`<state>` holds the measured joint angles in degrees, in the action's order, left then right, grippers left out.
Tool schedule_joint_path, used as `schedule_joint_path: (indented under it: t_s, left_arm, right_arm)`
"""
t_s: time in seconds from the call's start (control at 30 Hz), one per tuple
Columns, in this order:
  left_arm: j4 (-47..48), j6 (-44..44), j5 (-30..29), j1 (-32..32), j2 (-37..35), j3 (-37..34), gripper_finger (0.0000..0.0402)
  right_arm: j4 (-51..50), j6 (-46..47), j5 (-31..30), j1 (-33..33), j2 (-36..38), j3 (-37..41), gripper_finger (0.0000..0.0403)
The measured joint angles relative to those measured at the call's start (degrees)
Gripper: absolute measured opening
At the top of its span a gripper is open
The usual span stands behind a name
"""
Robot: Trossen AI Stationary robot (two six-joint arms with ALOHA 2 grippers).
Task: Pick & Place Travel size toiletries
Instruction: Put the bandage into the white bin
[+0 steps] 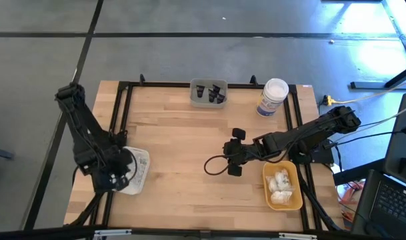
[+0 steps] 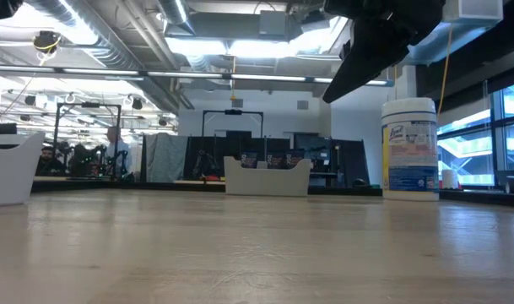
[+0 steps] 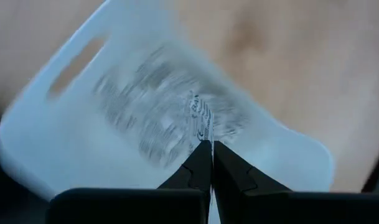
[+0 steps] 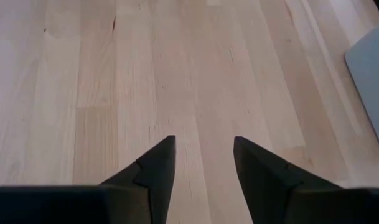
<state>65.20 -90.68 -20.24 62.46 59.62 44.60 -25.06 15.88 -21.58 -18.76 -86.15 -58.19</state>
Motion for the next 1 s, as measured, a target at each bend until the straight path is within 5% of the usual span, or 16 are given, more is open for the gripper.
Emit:
schedule_joint_path:
  t_s: [0.17,0.4,0.77,1.0]
  left_arm:
    - [4.27,-21.25,5.5,-0.8,2.21,0.0,0.0003]
    - [5.93,-33.58,6.85,-3.35,3.8,0.0,0.0003]
    - [5.11,-36.24,14.16,-11.74,7.47,-0.19,0.0003]
    - [3.75,-30.53,15.74,-17.06,11.21,-0.2,0.0003]
  right_arm:
    - [0.02,-0.38,0.0,0.0,-0.02,0.0,0.0153]
    - [0.05,-0.75,0.01,0.0,-0.02,0.0,0.0136]
    - [-0.33,-7.29,0.09,-0.01,-0.02,0.0,0.0123]
    - [-0.42,-8.02,0.09,-0.02,-0.02,0.0,0.0115]
